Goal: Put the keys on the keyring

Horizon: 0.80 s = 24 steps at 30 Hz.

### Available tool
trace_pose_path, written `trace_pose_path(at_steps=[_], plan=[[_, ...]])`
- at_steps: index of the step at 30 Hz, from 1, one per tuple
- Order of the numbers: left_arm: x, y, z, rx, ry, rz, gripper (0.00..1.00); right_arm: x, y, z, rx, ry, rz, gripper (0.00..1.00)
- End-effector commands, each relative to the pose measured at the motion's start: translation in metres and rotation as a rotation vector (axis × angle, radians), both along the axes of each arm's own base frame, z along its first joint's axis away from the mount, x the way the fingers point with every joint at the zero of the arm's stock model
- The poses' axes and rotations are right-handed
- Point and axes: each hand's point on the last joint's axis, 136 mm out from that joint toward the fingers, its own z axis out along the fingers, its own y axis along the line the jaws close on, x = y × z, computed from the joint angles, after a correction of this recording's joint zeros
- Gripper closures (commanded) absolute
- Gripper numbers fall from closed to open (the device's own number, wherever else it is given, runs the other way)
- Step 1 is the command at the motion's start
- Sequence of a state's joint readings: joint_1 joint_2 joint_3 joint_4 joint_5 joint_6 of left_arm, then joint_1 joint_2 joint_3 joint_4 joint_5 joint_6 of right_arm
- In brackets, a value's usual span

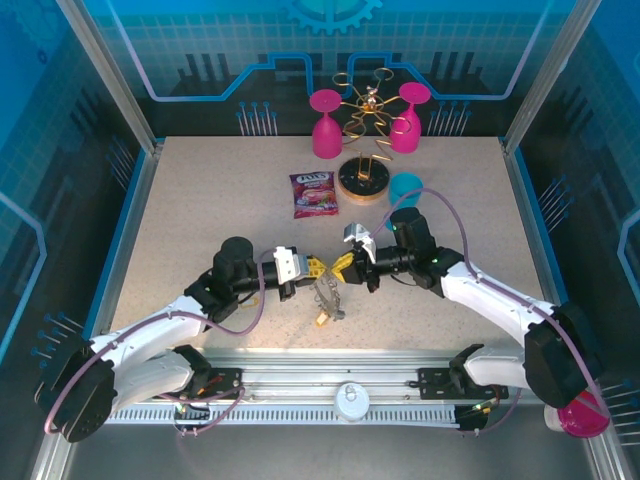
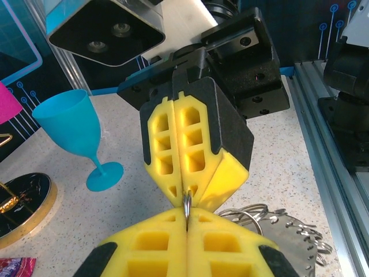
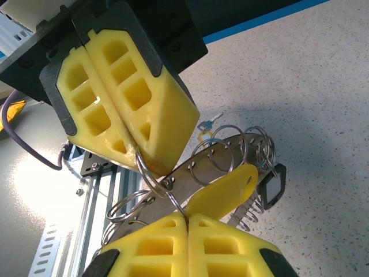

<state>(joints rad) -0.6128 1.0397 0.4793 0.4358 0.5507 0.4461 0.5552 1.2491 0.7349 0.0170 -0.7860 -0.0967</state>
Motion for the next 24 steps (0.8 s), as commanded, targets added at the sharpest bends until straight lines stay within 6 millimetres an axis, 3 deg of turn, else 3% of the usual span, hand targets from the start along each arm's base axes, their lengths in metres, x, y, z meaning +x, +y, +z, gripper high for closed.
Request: trace_pose_path(at_steps=[1,3,6,15,24], plan=[[-0.007,-0.005,0.01,-0.037,-0.037,-0.048,1.0,0.007,-0.002,0.019,0.038,-0.064,-0.03,0.82],[-0.007,-0.005,0.008,-0.035,-0.033,-0.046,1.0,0.01,-0.006,0.021,0.049,-0.111,-0.06,0.71],[-0.008,-0.005,0.006,-0.038,-0.024,-0.049,1.0,0.007,-0.009,0.022,0.063,-0.2,-0.054,0.67],[-0.009,-0.007,0.003,-0.046,-0.007,-0.06,1.0,-0.01,0.004,0.026,0.096,-0.347,0.066,0.67],[-0.01,-0.006,0.005,-0.05,-0.006,-0.062,1.0,-0.007,0.011,0.019,0.082,-0.367,0.069,0.72]])
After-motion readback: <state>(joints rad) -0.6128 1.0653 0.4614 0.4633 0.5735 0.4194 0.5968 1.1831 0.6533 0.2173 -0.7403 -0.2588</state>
